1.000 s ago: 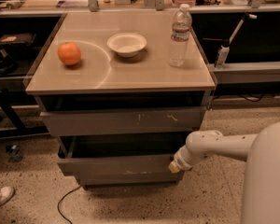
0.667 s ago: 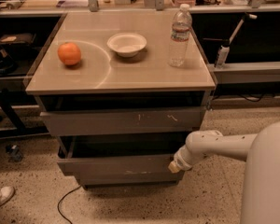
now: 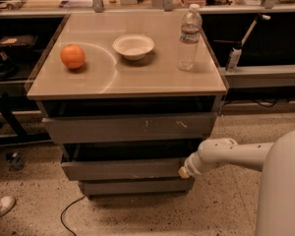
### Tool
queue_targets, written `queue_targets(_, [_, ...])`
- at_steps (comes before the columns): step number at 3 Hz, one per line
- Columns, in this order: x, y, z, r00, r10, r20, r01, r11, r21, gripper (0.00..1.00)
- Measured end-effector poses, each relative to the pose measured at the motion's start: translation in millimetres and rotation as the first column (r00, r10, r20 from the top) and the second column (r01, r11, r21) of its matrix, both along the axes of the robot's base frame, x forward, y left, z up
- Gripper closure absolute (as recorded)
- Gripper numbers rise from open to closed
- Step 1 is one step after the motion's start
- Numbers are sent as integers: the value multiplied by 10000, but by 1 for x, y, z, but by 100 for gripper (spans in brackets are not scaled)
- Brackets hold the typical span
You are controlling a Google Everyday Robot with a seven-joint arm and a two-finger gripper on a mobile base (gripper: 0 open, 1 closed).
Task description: Close middle drawer
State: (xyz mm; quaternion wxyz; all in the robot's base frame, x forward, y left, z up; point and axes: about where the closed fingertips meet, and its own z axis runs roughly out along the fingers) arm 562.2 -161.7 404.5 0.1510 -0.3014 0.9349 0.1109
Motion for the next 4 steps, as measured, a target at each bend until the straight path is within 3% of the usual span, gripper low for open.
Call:
queue_targets(1, [28,-6,6,9978,-474,457,477,9988,-57,100])
queue_targets(2, [28,-6,6,9978,-477,460,480,9988,-58,100])
queue_targets(3, [57,-10,10,9915,-887,947,907,9957,-165,100])
queue_targets(4, [54,-11,10,9911,-904,978,925,9956,-170,100])
